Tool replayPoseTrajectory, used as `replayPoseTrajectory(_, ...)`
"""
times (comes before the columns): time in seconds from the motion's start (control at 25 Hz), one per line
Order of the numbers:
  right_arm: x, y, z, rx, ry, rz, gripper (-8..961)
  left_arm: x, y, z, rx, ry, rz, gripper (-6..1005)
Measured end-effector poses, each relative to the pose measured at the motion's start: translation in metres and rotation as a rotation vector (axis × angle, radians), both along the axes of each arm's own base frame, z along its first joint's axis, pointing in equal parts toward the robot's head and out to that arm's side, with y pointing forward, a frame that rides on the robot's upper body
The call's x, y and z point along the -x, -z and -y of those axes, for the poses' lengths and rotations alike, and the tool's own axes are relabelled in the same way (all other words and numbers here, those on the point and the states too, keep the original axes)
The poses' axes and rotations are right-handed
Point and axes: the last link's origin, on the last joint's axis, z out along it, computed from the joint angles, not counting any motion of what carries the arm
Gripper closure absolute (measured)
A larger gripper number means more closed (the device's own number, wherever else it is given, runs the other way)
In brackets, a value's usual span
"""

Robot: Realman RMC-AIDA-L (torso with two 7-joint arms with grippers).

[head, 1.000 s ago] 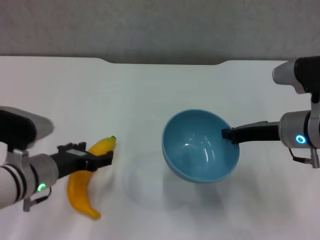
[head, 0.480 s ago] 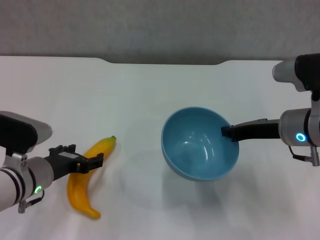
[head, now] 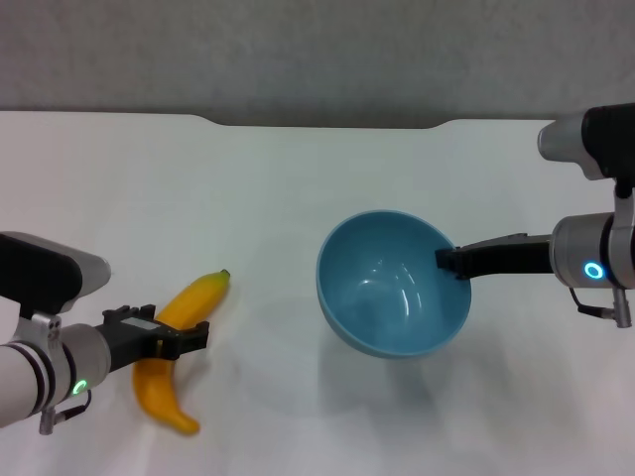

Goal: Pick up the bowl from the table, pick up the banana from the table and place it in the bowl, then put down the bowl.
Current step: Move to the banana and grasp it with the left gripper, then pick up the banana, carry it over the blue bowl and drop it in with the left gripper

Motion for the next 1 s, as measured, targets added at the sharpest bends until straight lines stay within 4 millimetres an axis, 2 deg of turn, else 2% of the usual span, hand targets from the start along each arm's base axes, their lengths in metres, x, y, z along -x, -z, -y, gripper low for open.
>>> replayPoseTrajectory(0.6, 0.001, 0.001, 0.001, 0.001, -0.005, -0.003, 880, 0.002, 0.0, -0.002, -0.004, -0.008, -0.005, 128)
replayPoseTrajectory(0.84, -0.001, 0.002, 0.002, 0.003, 0.003, -0.004, 877, 0.001, -0.003, -0.003, -0.015, -0.004, -0.001, 359)
replayPoseTrajectory(1.0, -0.008, 0.004, 0.005, 0.012, 0.03, -0.003, 875, -0.012, -0.01, -0.006, -0.039, 0.032, 0.023, 472)
